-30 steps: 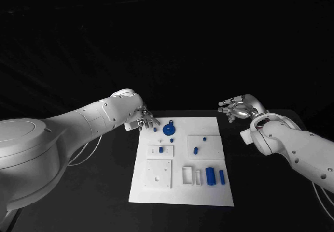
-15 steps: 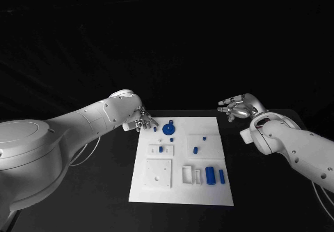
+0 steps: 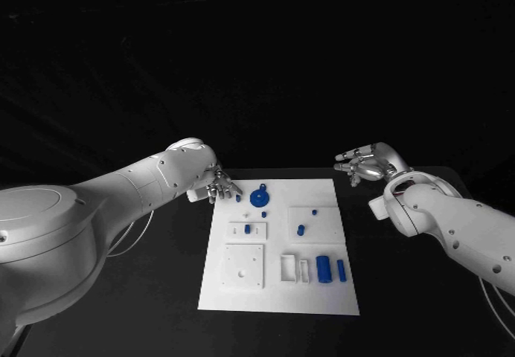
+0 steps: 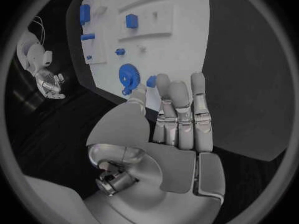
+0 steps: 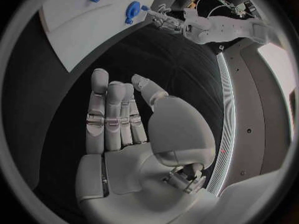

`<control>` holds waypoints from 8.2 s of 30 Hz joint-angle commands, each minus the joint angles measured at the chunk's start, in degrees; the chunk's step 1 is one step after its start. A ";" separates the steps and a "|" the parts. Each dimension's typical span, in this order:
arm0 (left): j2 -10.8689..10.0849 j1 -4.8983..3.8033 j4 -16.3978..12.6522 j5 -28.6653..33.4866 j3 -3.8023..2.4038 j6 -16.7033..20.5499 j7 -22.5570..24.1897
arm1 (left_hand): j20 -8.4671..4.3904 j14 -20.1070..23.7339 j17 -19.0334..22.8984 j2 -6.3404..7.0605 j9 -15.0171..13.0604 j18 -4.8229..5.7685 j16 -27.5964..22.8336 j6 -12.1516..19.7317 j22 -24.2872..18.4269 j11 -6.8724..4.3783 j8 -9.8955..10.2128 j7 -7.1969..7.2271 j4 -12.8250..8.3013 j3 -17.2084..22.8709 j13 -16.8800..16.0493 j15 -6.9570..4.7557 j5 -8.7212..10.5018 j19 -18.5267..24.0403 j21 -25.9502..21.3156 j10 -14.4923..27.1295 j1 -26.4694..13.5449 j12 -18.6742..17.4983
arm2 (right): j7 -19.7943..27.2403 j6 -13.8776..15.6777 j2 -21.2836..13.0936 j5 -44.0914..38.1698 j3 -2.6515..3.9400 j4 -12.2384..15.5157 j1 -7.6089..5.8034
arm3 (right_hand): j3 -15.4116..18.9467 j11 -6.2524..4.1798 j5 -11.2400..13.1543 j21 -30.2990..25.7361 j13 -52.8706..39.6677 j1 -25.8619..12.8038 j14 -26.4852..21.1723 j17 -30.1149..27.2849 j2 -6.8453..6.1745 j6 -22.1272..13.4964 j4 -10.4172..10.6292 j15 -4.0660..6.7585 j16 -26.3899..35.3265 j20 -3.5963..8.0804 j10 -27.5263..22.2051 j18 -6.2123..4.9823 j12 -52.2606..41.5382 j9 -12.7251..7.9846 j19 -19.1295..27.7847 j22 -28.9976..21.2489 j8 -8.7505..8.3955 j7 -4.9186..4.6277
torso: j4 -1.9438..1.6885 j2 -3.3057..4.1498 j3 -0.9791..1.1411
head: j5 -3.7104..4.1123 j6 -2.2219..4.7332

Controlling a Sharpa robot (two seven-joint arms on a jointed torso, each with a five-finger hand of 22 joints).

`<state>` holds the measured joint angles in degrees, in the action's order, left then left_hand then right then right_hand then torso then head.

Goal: Assemble the parts on the task board

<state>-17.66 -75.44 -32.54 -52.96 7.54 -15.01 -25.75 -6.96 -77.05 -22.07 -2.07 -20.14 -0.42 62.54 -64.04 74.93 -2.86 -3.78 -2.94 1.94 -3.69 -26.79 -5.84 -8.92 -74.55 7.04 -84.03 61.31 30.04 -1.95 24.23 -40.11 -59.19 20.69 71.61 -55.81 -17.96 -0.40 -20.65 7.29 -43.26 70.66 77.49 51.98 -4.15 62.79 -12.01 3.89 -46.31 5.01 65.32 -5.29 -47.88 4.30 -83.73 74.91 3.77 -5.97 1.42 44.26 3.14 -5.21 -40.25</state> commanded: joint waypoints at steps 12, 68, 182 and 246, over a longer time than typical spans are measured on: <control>0.67 0.33 0.54 2.23 0.03 -2.15 2.09 | 0.30 0.75 0.26 -2.26 5.06 0.42 0.44 1.38 0.41 0.74 0.09 -0.39 -1.92 -0.88 -0.15 0.05 -0.23 -0.39 -0.85 -0.83 0.77 0.08 | 0.35 -0.07 0.20 -0.27 0.05 0.14 0.00 | 0.11 0.06 -0.23 -0.44 0.14 -0.45 -0.26 -0.17 -0.18 -0.36 -0.04 -0.11 0.25 -0.18 -0.06 -0.46 -0.13 -0.01 -0.70 0.72 -0.18 0.05 | 0.05 0.03 0.02 | 0.10 -0.06; -0.09 0.83 0.27 5.07 0.03 2.59 5.01 | -0.71 -1.38 -0.55 -8.11 -8.83 0.42 1.61 -5.68 1.11 -1.15 -1.44 2.44 -13.34 5.37 0.28 -1.02 -12.69 -1.29 1.62 -2.41 9.33 1.49 | 0.13 -0.57 0.29 -0.27 0.05 -0.02 -0.01 | 0.03 0.05 -0.20 -0.47 0.14 -0.43 -0.23 -0.17 -0.17 -0.33 -0.09 -0.10 0.19 -0.17 -0.03 -0.47 -0.20 -0.01 -0.77 0.79 -0.17 0.05 | -0.19 -0.14 0.01 | 0.47 -0.25; -16.88 3.68 -36.65 2.15 6.21 22.23 -3.49 | 0.28 -4.34 -5.96 -5.96 -33.64 -1.38 4.51 -13.69 0.88 -2.62 -0.26 5.65 -16.11 10.97 2.63 -1.52 -24.07 -0.96 8.92 -2.65 0.06 11.57 | -0.15 -1.93 -0.98 -0.27 0.04 -0.41 0.05 | -0.70 0.04 -2.26 -0.35 0.21 -0.72 -0.29 -0.18 -0.38 -0.25 -0.45 -0.06 0.15 -0.13 -0.07 -0.49 -0.12 0.00 -0.71 0.91 -0.16 0.04 | -1.50 -1.64 -0.28 | 0.11 -4.04; -17.99 3.80 -37.43 1.69 6.21 17.92 -4.03 | 0.52 -4.27 -6.20 -6.10 -33.76 -1.59 4.64 -13.71 0.90 -2.60 -0.23 5.61 -16.59 11.14 2.67 -1.42 -24.33 -0.71 9.08 -2.64 0.44 11.69 | -0.20 -2.09 -0.97 -0.27 0.04 -0.52 0.11 | -0.91 0.03 -2.39 -0.10 0.18 -0.74 -0.28 -0.17 -0.36 -0.26 -0.60 -0.06 0.15 -0.12 -0.04 -0.51 -0.13 0.01 -0.61 0.89 -0.17 0.03 | -1.48 -1.62 -0.28 | 0.15 -4.57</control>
<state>-35.63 -72.00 -69.99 -50.78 13.52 4.74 -29.04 -6.85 -81.19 -28.17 -7.47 -42.38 -1.31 66.97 -67.97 74.91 -4.10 -3.71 -3.60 -14.51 7.11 -24.18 -7.23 -33.06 -75.25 15.73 -84.85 61.61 41.54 -2.30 22.69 -41.09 -59.20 20.70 71.09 -55.74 -18.61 -0.40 -22.86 7.08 -43.13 70.43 77.49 51.89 -4.38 62.95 -12.66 3.89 -46.31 5.01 65.32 -5.29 -47.88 4.30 -83.73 74.91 3.77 -5.81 -0.08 42.64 2.85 -5.05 -44.80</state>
